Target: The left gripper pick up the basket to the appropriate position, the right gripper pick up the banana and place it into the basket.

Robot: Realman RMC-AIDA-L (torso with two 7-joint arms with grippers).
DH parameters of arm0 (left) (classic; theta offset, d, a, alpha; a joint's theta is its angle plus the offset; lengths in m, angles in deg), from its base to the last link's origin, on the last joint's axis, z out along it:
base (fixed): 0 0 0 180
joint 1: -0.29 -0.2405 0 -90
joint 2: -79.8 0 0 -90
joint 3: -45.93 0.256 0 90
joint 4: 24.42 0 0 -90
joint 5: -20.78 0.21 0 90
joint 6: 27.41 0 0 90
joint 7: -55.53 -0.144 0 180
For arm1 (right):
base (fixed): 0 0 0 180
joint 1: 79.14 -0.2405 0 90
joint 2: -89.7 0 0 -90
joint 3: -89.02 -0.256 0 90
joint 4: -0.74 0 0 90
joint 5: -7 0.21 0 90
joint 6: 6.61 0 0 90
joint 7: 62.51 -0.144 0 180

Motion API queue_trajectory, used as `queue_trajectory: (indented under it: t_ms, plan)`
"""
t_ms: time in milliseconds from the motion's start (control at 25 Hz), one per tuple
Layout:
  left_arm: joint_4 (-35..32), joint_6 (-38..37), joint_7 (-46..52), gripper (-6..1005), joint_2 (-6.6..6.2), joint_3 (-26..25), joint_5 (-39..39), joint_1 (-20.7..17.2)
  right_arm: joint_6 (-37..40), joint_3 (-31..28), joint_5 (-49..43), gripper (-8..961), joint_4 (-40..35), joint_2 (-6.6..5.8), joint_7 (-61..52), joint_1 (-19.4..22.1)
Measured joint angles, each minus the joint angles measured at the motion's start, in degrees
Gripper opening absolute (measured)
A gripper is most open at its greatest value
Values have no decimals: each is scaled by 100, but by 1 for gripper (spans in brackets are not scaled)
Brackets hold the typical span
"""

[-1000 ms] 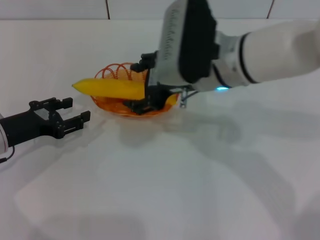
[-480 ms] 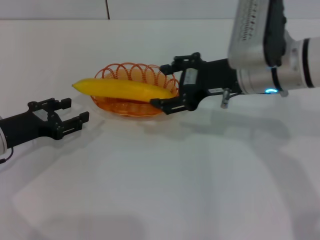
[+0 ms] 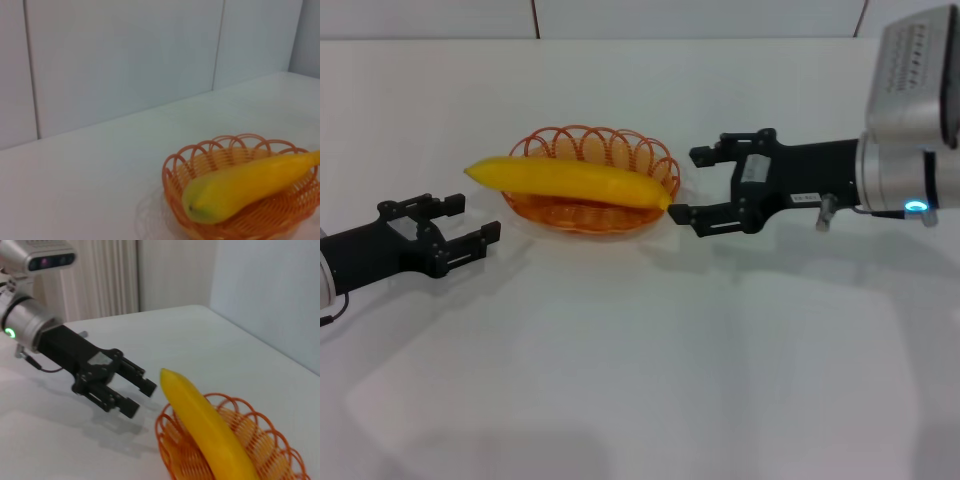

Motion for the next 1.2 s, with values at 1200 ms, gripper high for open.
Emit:
queue_trajectory:
  t_ms: [1200]
  plan:
    - [0,-7,-25,666,27,6,-99,16,10,-363,584,819,969,2,918,113]
